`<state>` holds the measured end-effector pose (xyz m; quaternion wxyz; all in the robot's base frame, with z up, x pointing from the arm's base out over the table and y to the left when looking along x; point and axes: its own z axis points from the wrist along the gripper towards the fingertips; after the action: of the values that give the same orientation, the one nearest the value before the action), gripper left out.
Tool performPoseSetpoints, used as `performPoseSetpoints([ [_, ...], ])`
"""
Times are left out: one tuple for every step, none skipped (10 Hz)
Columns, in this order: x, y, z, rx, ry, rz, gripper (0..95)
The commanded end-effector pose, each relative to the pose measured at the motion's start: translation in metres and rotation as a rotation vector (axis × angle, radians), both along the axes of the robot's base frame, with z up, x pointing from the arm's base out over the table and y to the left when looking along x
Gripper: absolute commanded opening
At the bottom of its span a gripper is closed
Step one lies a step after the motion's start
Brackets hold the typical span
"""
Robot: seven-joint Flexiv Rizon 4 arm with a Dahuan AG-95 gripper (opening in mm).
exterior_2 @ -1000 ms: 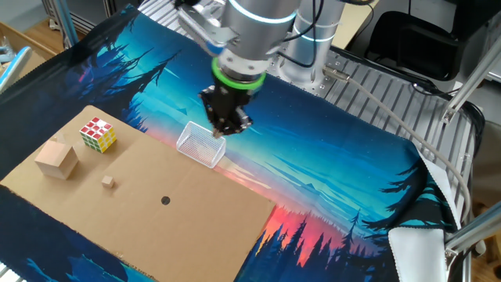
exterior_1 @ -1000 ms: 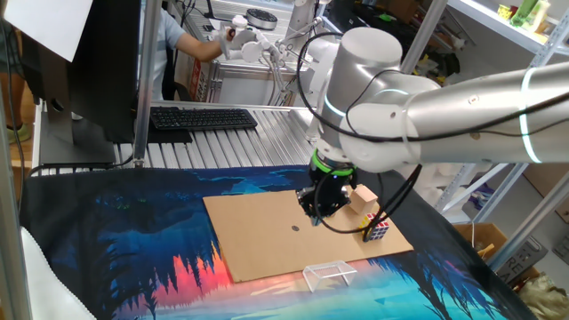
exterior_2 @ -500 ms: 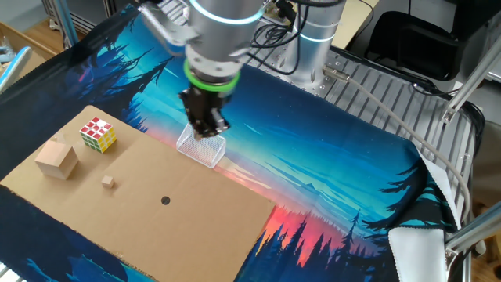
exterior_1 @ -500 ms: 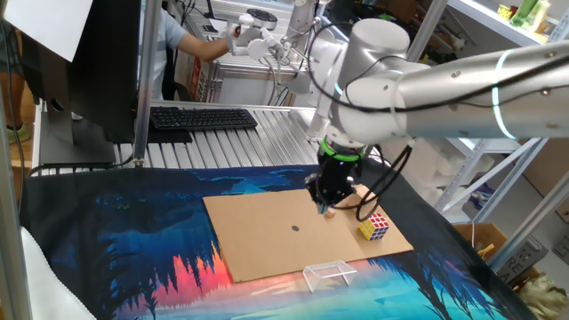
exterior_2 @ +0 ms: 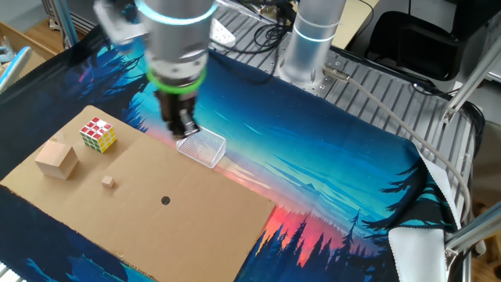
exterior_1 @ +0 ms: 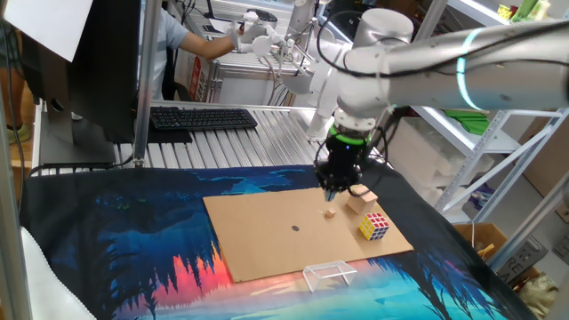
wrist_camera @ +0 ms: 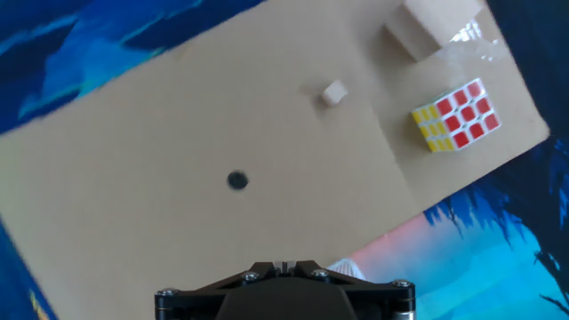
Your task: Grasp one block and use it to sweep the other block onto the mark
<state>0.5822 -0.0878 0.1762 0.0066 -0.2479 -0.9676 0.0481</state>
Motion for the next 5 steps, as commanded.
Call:
performPoseSetpoints([
  [0.013,-0.020,0.005,0.004,0.020,-0.046,0.0],
  [0.018,-0.032,0.008,0.005,0.019,-0.079,0.0],
  [0.019,-0.042,0.009,0.008,0.014,-0.070,0.0],
  [0.016,-0.049,0.004,-0.010,-0.006,-0.096,0.0],
  [0.014,-0.053,0.001,0.012,-0.005,-0.121,0.0],
])
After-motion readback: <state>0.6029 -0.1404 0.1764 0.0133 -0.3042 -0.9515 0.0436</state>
